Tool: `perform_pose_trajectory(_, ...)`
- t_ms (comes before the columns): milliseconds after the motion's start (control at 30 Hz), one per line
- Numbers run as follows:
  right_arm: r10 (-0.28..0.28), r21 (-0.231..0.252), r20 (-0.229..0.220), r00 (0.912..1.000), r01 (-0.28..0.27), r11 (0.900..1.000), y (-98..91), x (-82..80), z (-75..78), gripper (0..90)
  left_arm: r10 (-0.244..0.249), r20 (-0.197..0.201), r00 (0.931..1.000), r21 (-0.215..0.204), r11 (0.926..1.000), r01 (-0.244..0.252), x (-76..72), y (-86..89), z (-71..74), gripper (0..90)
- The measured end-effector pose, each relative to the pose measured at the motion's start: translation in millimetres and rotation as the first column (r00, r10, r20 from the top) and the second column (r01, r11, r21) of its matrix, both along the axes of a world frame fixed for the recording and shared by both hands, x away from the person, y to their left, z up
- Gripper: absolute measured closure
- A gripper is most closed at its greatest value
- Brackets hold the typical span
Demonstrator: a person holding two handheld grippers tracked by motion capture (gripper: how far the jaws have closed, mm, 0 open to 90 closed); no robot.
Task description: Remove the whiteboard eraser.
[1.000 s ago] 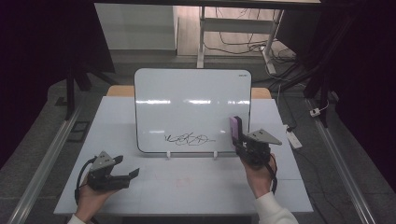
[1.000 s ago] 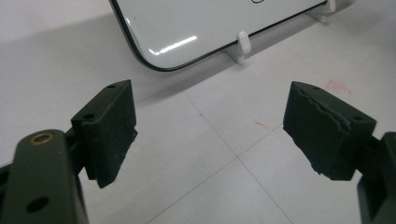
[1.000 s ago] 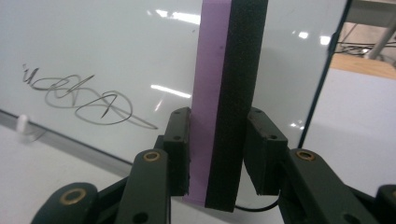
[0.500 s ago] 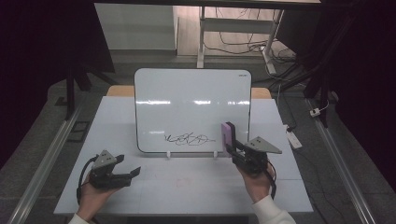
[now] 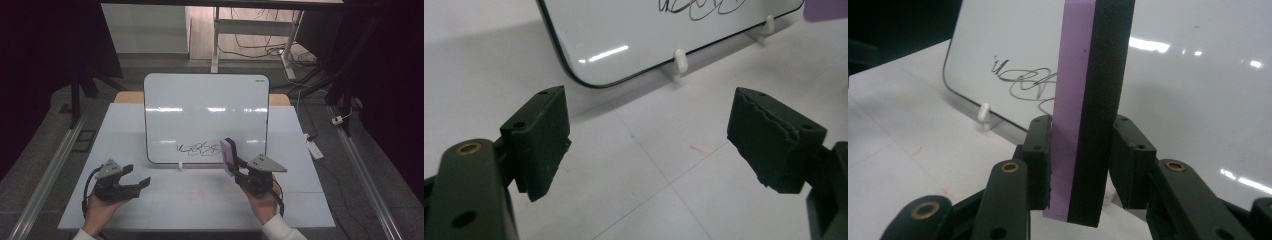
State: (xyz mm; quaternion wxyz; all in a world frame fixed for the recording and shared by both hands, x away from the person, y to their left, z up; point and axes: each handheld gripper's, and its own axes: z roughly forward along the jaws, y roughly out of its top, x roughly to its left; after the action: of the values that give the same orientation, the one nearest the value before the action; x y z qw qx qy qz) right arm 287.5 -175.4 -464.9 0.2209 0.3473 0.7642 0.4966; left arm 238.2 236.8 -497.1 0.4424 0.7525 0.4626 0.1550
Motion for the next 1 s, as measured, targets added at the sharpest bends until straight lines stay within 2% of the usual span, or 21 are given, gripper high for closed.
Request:
perform_pose_trajectory(167, 0.035, 0.019, -0.003, 0.9994, -0.035, 0.9992, 8.1, -6.6, -3.5, 63.8, -0.006, 0.004, 1.0000, -0.017, 0.9998, 0.006, -1.3, -7.4, 5.6, 18.5)
perform_pose_trajectory(233, 0.046, 0.019, 0.009, 0.9989, -0.047, 0.9987, 13.2, -9.7, -4.3, 63.9, -0.015, 0.012, 0.9998, -0.042, 0.9990, 0.015, -0.7, -13.6, 12.9, 18.5)
perform_pose_trajectory(267, 0.055, 0.021, 0.016, 0.9984, -0.055, 0.9983, 16.1, -11.2, -4.9, 63.8, -0.015, 0.012, 0.9998, -0.042, 0.9990, 0.015, -0.7, -13.6, 12.9, 18.6)
perform_pose_trajectory(333, 0.068, 0.025, 0.024, 0.9974, -0.068, 0.9973, 22.3, -14.1, -5.9, 63.9, -0.030, 0.017, 0.9994, -0.073, 0.9969, 0.031, 1.5, -22.4, 20.9, 18.6)
perform_pose_trajectory(533, 0.096, 0.028, 0.048, 0.9942, -0.097, 0.9948, 38.3, -20.9, -9.0, 63.8, -0.065, 0.017, 0.9977, -0.095, 0.9933, 0.066, 6.9, -41.5, 28.7, 17.2)
perform_pose_trajectory(700, 0.114, 0.041, 0.048, 0.9923, -0.116, 0.9924, 47.9, -23.0, -13.7, 63.8, -0.131, 0.003, 0.9914, -0.145, 0.9809, 0.130, 13.9, -66.5, 34.7, 16.7)
perform_pose_trajectory(1000, 0.149, 0.050, 0.054, 0.9874, -0.151, 0.9872, 59.7, -26.5, -17.7, 63.9, -0.200, 0.002, 0.9798, -0.171, 0.9653, 0.197, 26.6, -100.6, 38.7, 16.9)
